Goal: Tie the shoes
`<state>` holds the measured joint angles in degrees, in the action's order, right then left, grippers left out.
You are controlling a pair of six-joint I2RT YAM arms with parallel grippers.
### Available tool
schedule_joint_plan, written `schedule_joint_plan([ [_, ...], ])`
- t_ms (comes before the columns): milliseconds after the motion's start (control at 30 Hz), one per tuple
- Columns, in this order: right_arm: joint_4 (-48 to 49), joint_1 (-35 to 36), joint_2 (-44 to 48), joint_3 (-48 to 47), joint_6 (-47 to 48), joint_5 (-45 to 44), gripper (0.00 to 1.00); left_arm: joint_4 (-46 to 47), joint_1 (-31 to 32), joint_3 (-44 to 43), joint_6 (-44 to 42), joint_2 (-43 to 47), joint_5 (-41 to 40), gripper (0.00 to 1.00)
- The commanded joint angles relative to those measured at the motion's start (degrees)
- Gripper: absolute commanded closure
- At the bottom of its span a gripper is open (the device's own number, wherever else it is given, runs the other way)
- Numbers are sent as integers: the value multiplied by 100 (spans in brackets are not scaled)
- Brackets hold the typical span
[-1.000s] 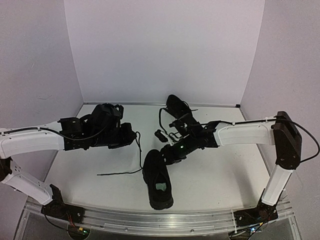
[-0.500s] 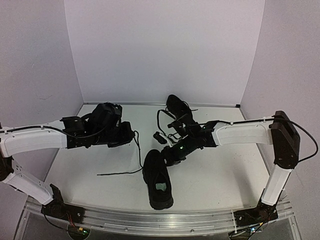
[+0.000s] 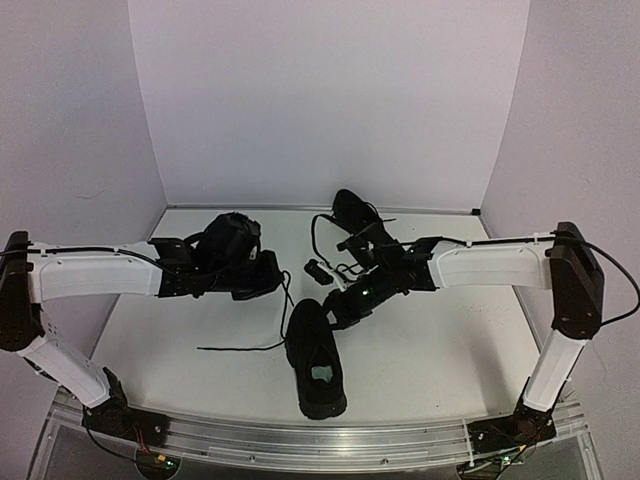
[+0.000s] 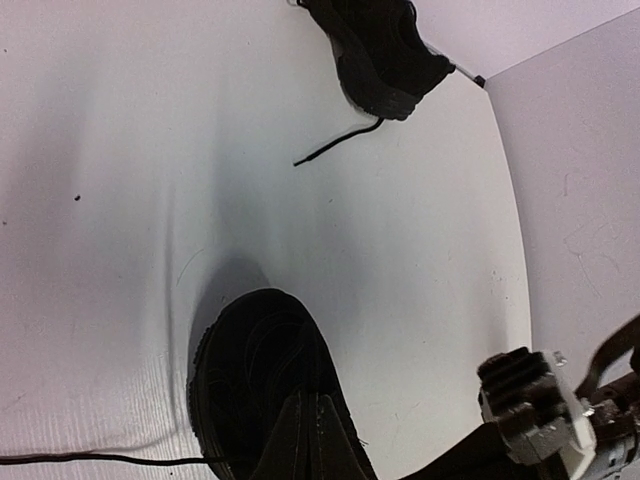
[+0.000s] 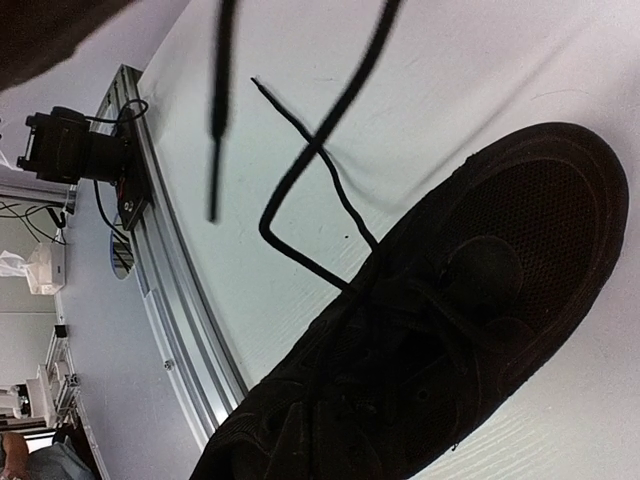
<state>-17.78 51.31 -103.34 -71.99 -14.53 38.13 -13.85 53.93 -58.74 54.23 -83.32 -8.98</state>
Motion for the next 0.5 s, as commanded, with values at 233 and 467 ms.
schedule_joint_plan([
  [233,171,40,507,114,196,-17,100,952,-23,-170,203,-875,859,100],
  [467,222,44,562,185,198,-63,100,1288,-22,-84,244,-1102,1653,100],
])
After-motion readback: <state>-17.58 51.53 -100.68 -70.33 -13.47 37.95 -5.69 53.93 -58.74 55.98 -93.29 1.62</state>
